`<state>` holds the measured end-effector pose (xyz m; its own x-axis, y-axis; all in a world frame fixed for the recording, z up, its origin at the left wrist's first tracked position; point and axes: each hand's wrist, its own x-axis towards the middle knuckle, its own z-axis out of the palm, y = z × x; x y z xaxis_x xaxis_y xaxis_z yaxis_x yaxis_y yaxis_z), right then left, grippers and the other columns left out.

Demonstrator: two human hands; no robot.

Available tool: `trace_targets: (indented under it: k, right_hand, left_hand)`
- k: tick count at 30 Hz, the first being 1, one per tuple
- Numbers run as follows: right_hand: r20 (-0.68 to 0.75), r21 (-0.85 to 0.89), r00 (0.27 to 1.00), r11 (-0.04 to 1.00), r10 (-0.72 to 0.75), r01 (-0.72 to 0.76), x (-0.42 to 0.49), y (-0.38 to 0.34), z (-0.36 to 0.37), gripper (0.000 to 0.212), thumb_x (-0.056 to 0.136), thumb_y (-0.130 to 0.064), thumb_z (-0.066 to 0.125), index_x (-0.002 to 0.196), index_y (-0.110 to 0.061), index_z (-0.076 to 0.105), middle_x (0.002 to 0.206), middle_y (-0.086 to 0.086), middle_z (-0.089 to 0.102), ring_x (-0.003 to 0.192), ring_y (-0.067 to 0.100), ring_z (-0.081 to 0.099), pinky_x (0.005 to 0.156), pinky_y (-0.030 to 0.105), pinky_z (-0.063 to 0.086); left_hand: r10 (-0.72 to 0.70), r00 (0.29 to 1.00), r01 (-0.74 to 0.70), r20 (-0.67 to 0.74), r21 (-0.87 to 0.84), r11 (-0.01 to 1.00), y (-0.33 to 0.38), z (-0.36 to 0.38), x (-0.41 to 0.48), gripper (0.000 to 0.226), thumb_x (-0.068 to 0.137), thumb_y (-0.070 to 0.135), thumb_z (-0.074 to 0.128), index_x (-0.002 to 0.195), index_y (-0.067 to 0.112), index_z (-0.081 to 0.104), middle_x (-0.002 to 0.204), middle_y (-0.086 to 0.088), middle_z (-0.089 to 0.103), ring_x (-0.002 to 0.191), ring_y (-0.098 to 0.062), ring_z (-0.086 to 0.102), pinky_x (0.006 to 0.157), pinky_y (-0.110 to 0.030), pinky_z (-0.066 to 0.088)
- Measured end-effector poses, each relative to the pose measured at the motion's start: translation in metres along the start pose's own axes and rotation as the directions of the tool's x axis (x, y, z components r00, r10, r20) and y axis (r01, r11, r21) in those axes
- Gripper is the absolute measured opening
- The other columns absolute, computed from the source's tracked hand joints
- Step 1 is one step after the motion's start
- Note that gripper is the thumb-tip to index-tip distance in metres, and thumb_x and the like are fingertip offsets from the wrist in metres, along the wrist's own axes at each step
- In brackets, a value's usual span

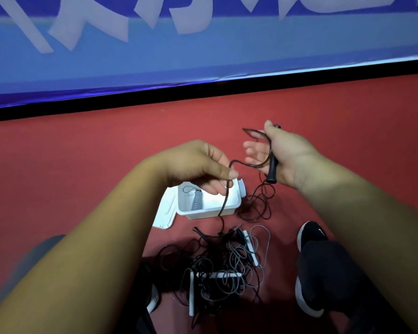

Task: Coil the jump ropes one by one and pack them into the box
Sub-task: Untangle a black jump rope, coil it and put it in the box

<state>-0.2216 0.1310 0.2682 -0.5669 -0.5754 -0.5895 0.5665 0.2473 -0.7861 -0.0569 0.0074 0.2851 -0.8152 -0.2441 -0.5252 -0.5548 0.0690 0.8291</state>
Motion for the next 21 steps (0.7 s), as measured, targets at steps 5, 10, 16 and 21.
trace_targets:
  k: [5,10,16,21]
  right_hand:
    - [-0.051,-0.102,0.986,0.982,0.156,-0.161,0.006,0.011,0.000,0.049,0.113,-0.051,0.042,0.111,-0.007,0.062,0.111,0.022,0.074,0.091,0.035,0.075,0.075,0.048,0.061]
    - [0.132,-0.505,0.970,0.856,0.205,-0.112,0.000,0.023,0.004,0.022,0.105,-0.017,0.056,0.117,-0.020,0.074,0.120,0.000,0.079,0.106,0.022,0.075,0.099,0.041,0.060]
    - [0.355,-0.645,0.895,0.763,0.271,0.024,-0.022,0.026,0.015,0.027,0.106,-0.008,0.055,0.112,-0.018,0.079,0.112,-0.003,0.082,0.116,0.013,0.069,0.104,0.030,0.052]
    - [0.391,-0.590,0.883,0.807,0.260,0.024,-0.024,0.026,0.015,0.022,0.107,-0.006,0.053,0.108,-0.011,0.074,0.109,0.009,0.082,0.121,0.024,0.072,0.112,0.041,0.053]
  left_hand:
    - [0.112,0.987,-0.136,-0.113,-0.242,0.961,0.015,0.000,-0.008,0.020,0.077,0.025,0.080,0.081,0.012,0.066,0.081,-0.009,0.075,0.067,-0.014,0.075,0.065,-0.026,0.062]
    - [0.116,0.963,-0.216,-0.242,-0.441,0.871,0.018,-0.002,-0.009,0.022,0.077,0.028,0.081,0.086,0.015,0.066,0.087,-0.004,0.077,0.067,-0.013,0.077,0.052,-0.018,0.059]
    - [-0.002,0.913,-0.275,-0.408,-0.619,0.736,0.013,-0.011,-0.002,0.014,0.092,0.022,0.078,0.097,0.011,0.070,0.086,-0.007,0.076,0.077,-0.019,0.079,0.054,-0.017,0.058]
    - [-0.125,0.865,-0.295,-0.486,-0.694,0.657,0.002,-0.021,0.006,0.015,0.093,0.021,0.078,0.097,0.008,0.072,0.079,-0.005,0.074,0.076,-0.017,0.078,0.061,-0.022,0.062]
